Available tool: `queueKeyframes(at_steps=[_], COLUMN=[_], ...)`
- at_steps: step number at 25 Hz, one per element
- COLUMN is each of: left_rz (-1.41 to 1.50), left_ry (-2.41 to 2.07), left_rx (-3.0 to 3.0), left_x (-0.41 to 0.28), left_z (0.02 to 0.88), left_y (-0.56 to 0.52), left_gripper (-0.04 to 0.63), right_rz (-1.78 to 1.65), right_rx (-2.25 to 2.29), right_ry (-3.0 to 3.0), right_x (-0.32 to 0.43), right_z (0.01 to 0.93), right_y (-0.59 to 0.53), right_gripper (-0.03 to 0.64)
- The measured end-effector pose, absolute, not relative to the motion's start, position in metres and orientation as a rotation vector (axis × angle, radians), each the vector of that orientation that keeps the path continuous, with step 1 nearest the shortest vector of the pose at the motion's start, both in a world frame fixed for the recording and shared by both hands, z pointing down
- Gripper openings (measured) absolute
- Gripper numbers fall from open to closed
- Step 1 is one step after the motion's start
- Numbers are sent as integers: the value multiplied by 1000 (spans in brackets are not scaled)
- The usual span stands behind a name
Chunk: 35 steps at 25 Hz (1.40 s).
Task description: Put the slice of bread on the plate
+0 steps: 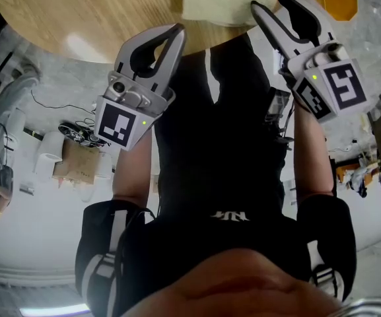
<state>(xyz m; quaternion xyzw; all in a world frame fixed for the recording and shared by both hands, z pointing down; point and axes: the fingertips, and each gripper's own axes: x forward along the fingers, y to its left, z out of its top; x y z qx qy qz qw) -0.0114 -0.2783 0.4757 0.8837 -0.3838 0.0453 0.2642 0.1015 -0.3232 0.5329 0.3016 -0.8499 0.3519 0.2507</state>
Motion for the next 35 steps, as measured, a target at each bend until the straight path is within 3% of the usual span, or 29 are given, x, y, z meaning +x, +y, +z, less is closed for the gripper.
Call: queueKeyframes(at_steps=[12, 15, 18, 21, 23, 29, 35], left_rz=[109, 87, 49, -46, -81, -198, -300], left_ry=[-1030, -1045, -1056, -1061, -1061, -998, -1008], left_rx=[2404, 2394, 2438, 2535, 2626, 2779, 2828], left_x=[-13, -22, -28, -41, -49, -104, -104], left_z=[489, 479, 427, 355, 307, 228, 185], left_y=[-285, -278, -279, -294, -301, -294, -264], left_gripper=[9, 9, 9, 9, 9, 9, 9], right_rz=[137, 97, 53, 50, -19, -86, -141], right_rx=[682, 617, 625, 610, 595, 572, 524], right_ry=[-2455, -2483, -2550, -2547, -2581, -2725, -2841], right_x=[79, 71, 69, 71, 68, 12, 4], right_z=[513, 498, 443, 407, 376, 307, 245], right_y=[-342, -322, -319, -326, -332, -333, -315], right_gripper=[210, 203, 153, 31, 6, 5, 3])
